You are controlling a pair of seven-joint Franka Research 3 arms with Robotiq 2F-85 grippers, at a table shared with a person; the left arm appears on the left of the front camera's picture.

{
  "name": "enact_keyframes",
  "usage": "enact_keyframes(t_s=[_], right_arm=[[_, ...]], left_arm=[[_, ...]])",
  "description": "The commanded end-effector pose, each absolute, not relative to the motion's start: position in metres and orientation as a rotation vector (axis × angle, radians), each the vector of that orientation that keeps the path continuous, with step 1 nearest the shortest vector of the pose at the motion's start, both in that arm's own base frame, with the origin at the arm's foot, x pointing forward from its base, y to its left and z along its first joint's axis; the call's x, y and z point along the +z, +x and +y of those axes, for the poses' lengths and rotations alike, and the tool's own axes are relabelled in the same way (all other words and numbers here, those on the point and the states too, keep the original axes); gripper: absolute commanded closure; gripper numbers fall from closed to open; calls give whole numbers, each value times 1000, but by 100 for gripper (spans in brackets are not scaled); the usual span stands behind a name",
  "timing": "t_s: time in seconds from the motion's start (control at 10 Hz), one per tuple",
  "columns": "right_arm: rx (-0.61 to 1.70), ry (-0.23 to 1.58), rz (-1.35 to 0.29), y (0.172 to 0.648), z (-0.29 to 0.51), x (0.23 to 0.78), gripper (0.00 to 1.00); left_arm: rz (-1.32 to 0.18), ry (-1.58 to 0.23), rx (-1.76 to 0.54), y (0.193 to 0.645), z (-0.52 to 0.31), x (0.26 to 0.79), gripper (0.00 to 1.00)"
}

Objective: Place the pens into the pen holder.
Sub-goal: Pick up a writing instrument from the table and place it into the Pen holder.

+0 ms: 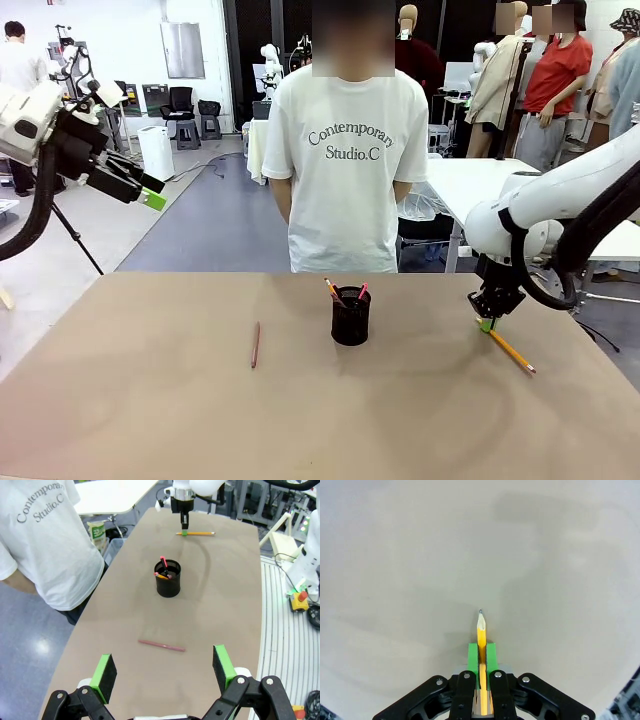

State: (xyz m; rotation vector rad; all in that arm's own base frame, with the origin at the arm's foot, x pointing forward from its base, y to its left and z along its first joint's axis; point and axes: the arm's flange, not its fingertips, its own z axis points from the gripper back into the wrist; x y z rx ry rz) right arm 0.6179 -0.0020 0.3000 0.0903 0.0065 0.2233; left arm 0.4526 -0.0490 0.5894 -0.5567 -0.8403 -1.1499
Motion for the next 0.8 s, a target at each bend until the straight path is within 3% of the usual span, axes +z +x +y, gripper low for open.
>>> enact_keyframes(t_s=[0.0,0.7], right_arm=[[254,239,-5,620,-13,317,100],[461,692,-210,607,-33,375,100]], left_arm=[[-845,-554,-1149,452,-49,590,0],[-845,-554,-1149,452,-49,590,0]])
